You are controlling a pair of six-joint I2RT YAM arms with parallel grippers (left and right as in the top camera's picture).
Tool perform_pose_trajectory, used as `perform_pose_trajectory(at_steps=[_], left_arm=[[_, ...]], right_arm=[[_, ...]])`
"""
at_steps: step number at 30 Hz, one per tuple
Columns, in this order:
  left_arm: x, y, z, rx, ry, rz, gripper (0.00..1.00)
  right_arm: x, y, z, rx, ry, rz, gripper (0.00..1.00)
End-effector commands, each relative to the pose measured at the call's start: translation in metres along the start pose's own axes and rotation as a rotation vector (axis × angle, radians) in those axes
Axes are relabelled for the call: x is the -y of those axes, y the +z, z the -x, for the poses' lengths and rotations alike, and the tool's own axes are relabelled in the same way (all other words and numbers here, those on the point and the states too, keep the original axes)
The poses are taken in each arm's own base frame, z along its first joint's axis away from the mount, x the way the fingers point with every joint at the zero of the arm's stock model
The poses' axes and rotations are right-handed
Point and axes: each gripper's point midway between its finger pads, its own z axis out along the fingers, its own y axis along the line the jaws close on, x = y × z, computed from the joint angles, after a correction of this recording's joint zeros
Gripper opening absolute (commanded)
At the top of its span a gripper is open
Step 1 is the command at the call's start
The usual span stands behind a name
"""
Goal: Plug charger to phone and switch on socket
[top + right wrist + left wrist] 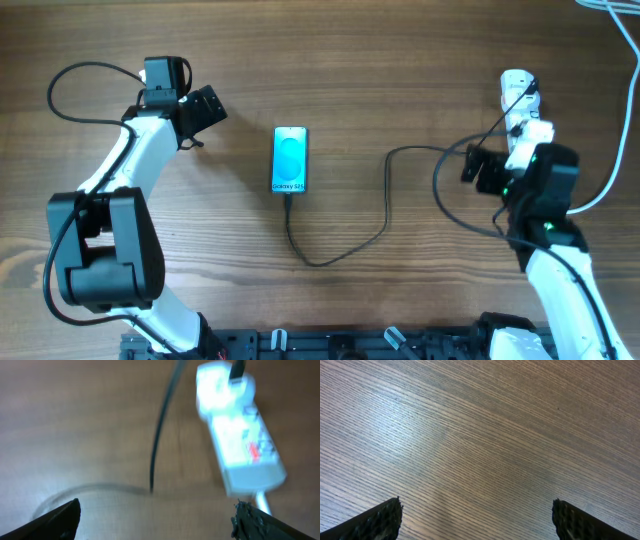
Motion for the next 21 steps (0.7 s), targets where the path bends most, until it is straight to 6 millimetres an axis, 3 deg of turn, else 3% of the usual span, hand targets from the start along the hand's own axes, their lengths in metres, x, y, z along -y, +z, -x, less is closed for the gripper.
perform_pose_trajectory(at_steps=[1,2,13,21], left_arm=[[0.0,-0.007,0.011,0.034,-0.004,0.002,1.0],[0.0,-0.007,0.011,0.034,-0.004,0.002,1.0],[0.0,-0.007,0.011,0.034,-0.004,0.002,1.0],[0.0,-0.007,0.011,0.034,-0.004,0.002,1.0]], right_arm=[[-0.002,0.004,-0.044,-0.081,-0.007,0.024,1.0],[0.0,0.004,-0.056,-0.099,-0.005,0.017,1.0],[0.003,-0.001,-0.096,0.01,-0.034,0.024,1.0],[0.003,-0.009,-0.101,0.093,-0.043,0.03,1.0]])
